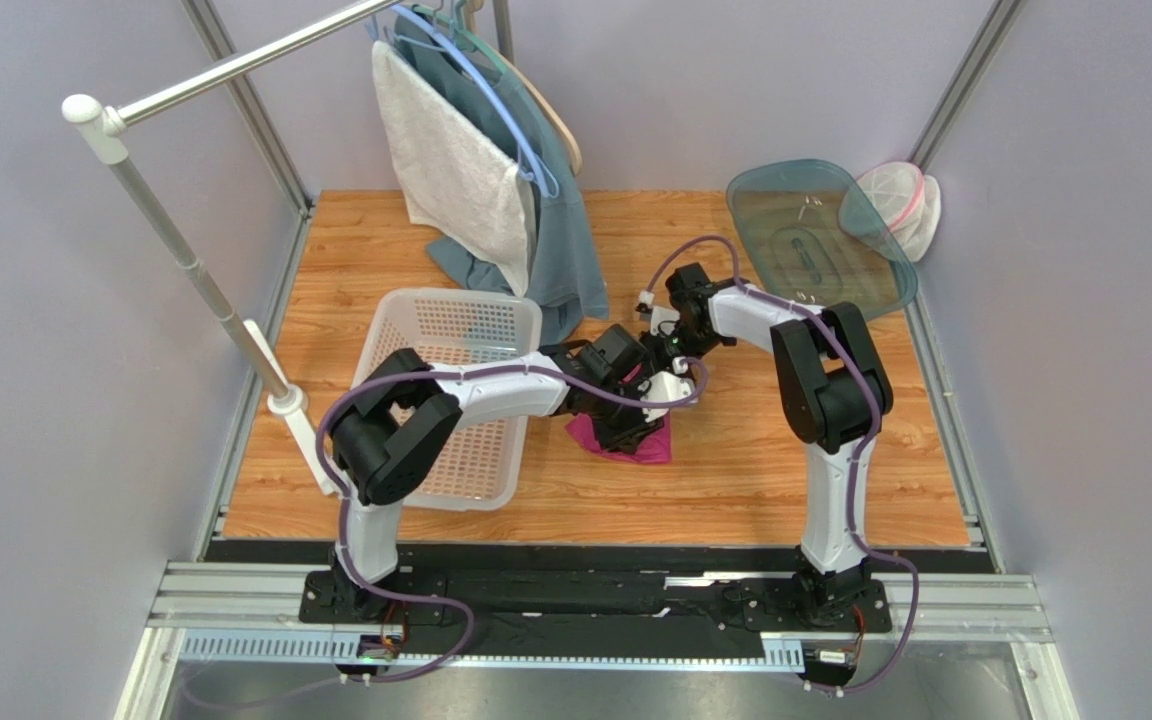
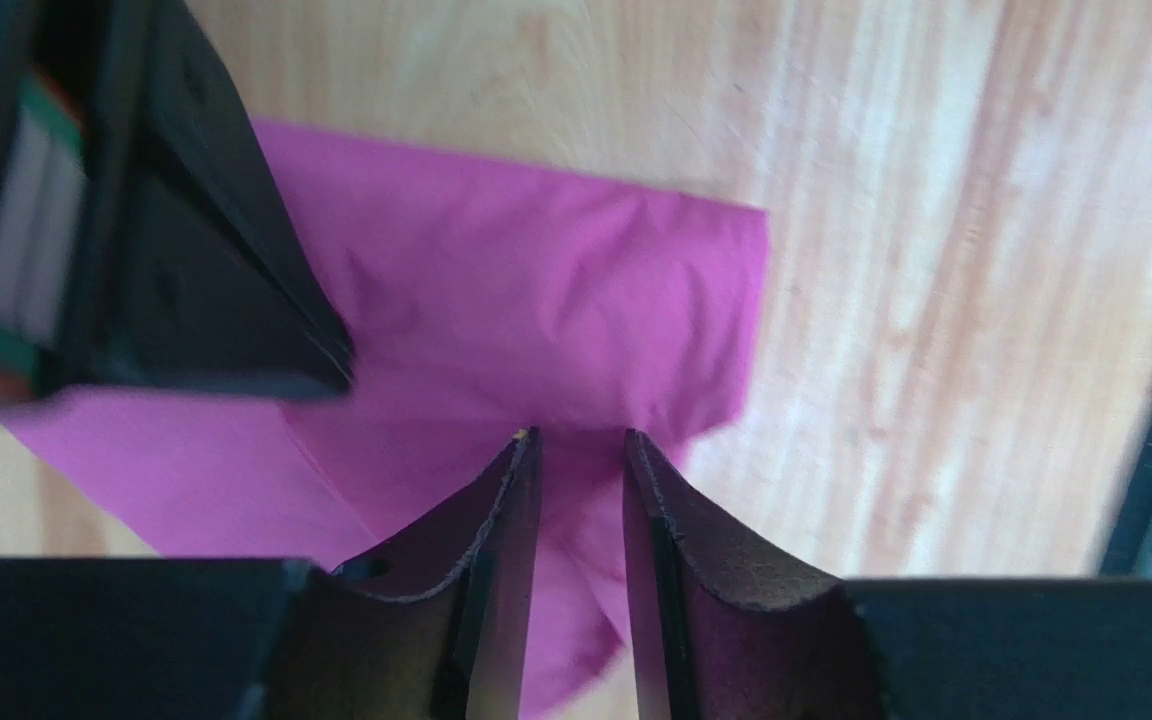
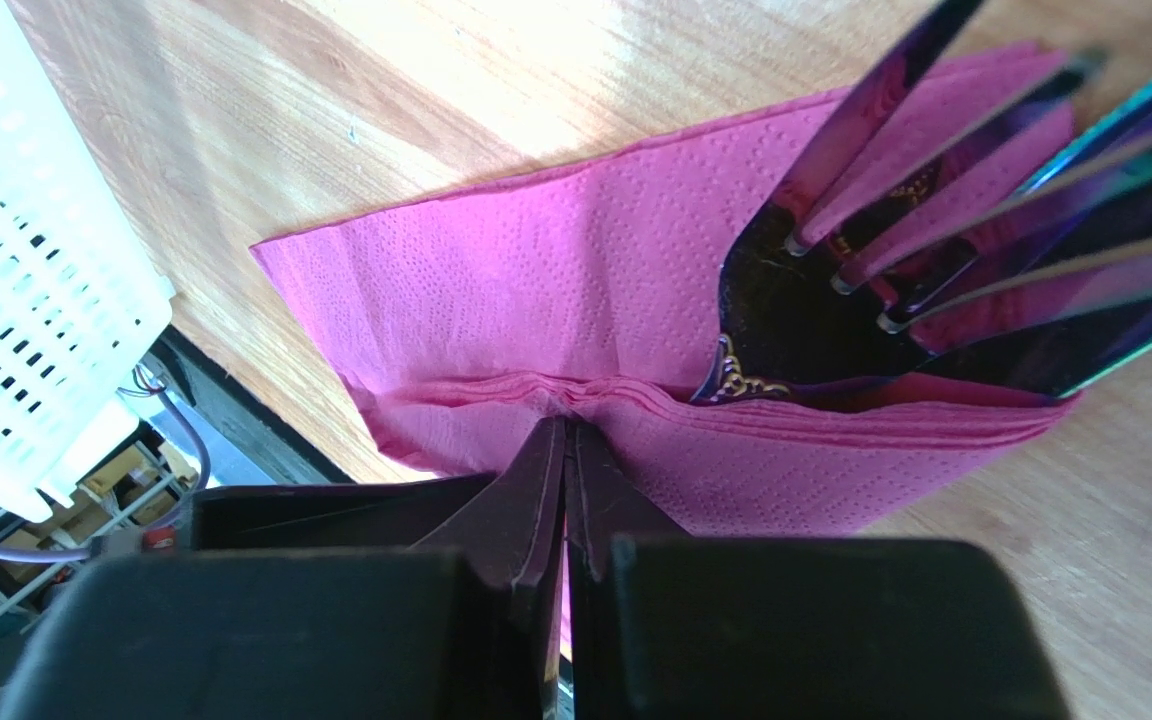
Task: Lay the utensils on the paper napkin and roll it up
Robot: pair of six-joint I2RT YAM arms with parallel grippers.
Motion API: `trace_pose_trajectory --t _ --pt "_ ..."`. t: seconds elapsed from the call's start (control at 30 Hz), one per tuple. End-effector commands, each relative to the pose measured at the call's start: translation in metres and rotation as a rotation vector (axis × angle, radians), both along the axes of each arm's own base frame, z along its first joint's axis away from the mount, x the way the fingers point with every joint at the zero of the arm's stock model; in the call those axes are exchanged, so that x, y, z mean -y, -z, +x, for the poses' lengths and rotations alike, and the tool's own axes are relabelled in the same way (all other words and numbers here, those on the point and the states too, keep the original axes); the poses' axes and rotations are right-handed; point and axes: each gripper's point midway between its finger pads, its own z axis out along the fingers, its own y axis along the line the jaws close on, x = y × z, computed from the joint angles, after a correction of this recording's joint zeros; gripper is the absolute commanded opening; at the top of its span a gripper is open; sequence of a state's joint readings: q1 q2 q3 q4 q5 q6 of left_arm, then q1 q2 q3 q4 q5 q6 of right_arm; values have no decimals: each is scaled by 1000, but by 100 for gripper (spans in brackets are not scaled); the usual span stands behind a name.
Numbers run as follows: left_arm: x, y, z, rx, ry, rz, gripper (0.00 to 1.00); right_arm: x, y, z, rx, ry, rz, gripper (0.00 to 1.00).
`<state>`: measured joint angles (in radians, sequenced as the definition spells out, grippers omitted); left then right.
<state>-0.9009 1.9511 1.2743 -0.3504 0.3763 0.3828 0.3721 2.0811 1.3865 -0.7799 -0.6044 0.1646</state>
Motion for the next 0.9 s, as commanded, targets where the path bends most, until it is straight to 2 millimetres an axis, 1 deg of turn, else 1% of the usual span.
trace_pose_trajectory --t 0.0,0.03,0.07,0.1,0.13,0.17,0.2,0.23,0.27,0.33,0.37,0.5,0.53,0.57,0.63,0.7,0.77,0.87 --pt "-12 -46 -11 -113 -170 -43 37 21 40 -8 20 -32 -142 2" --pt "-15 -51 -10 -128 -210 -49 39 22 41 -8 20 -29 -144 2" --pt "-20 -58 -5 -156 -296 -56 41 22 40 -9 19 -29 -144 2" --pt "-26 -56 -5 -177 -339 -49 42 23 41 -8 23 -27 -146 2" --pt "-31 -57 -2 -184 -373 -54 47 23 41 -8 24 -25 -150 2" --pt "-36 -62 3 -217 -460 -75 48 25 42 -8 21 -15 -162 1" --pt "-39 -61 4 -223 -493 -76 54 25 43 -8 21 -9 -166 0" --pt "-45 -54 3 -224 -525 -63 56 26 44 -8 19 -1 -168 0" --pt "-54 -51 12 -197 -613 -38 58 28 45 -8 10 19 -177 0" --pt "-64 -45 21 -182 -738 2 58 31 47 -8 -1 42 -191 0" --pt "-68 -39 18 -198 -760 35 58 34 48 -6 -6 61 -201 0" --pt "-69 -33 26 -210 -872 50 58 34 48 -4 -18 100 -207 0" --pt "-73 -30 27 -215 -922 72 61 34 49 -3 -12 103 -208 0" --pt "-75 -22 28 -223 -942 95 61 34 49 -2 -11 104 -209 0" --pt "-78 -15 29 -263 -998 103 63 34 49 -1 -12 108 -209 0" --pt "-83 -4 28 -307 -1036 122 63 34 49 -2 -17 109 -211 0" --pt "-86 3 31 -336 -1062 125 64 34 49 -2 -15 110 -212 0" --pt "-79 7 32 -403 -1058 92 64 34 49 -1 -14 113 -211 0"
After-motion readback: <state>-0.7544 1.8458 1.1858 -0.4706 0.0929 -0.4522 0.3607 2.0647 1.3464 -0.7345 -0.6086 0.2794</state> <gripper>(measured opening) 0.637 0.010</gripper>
